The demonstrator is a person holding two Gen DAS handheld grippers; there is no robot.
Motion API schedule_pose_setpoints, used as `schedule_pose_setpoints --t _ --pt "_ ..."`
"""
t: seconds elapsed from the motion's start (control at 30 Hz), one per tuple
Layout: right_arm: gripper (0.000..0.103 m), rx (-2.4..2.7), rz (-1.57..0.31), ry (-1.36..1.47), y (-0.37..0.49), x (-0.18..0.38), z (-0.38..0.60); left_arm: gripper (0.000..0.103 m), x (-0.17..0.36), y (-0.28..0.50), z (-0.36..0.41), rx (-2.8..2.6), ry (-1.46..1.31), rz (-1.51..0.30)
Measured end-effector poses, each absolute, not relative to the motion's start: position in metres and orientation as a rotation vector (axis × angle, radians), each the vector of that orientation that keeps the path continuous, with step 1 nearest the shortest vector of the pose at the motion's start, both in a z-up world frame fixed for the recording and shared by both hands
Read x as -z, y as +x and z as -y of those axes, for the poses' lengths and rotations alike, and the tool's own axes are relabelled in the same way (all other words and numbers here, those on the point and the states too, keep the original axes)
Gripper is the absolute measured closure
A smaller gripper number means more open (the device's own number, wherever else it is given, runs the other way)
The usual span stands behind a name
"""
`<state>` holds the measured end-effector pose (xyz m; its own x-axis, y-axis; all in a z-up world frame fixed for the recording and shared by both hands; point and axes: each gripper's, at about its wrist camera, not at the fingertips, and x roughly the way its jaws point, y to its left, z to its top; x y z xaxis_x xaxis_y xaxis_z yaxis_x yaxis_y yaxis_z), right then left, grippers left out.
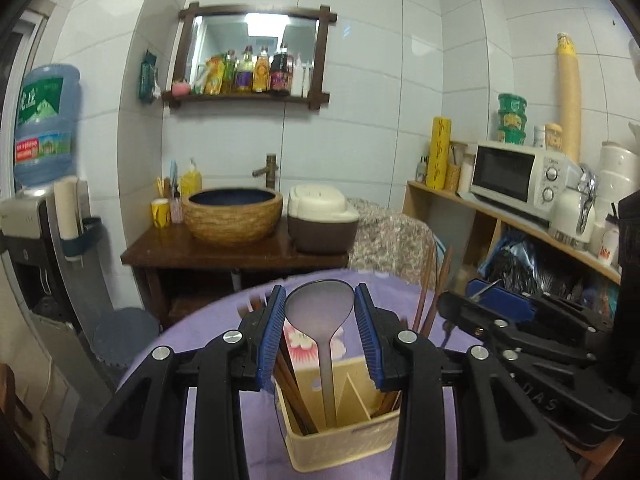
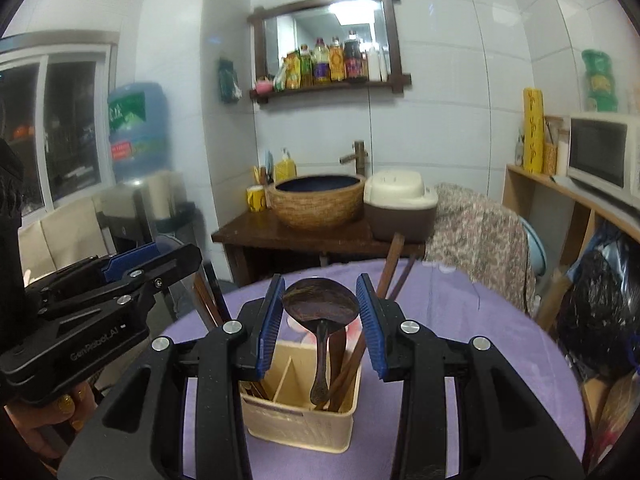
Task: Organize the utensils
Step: 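Carry both spoons over the caddy and lower them in, handles first, then open both grippers to release the spoons into the caddy and withdraw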
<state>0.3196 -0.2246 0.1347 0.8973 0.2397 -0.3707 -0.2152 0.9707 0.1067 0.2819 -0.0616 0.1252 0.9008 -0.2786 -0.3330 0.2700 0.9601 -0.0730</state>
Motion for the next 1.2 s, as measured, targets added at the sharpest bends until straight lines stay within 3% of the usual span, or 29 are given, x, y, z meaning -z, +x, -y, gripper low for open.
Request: schedule_pose_setpoints --t 0.27,0.5,0.63,0.73,0.83,0.93,1.0,1.1,1.2 --pt "0.065 -0.221 -0.473 0.055 0.328 -0.081 0.222 0.067 -0.078 0.287 0.052 0.259 -0.016 -0.412" --pt "0.065 -0.218 -0.469 0.063 0.327 -0.071 0.225 0.067 -0.068 0.288 0.048 0.262 0.003 -0.420" --pt "0.058 -0.213 -0.450 0.058 0.322 -0.072 0.226 0.064 -0.069 0.285 0.049 0.254 0.029 -0.407" --pt "0.043 -0.223 -0.431 0.079 0.315 -0.076 0.231 0.055 -0.071 0.280 0.044 0.254 0.015 -0.399" --pt "0.040 -0.235 -0.413 0.087 0.306 -0.081 0.232 0.043 -0.074 0.272 0.037 0.254 0.000 -0.390" --pt "0.026 -0.234 -0.386 0.077 0.291 -0.085 0.233 0.035 -0.077 0.261 0.033 0.258 -0.001 -0.367" --pt "0.024 -0.211 -0.366 0.054 0.281 -0.087 0.233 0.024 -0.078 0.250 0.030 0.244 0.015 -0.351" --pt "0.014 -0.194 -0.347 0.036 0.263 -0.087 0.239 0.006 -0.076 0.233 0.021 0.230 0.015 -0.317" --pt "0.006 -0.183 -0.354 0.040 0.240 -0.080 0.248 0.005 -0.067 0.213 0.013 0.235 0.028 -0.317"
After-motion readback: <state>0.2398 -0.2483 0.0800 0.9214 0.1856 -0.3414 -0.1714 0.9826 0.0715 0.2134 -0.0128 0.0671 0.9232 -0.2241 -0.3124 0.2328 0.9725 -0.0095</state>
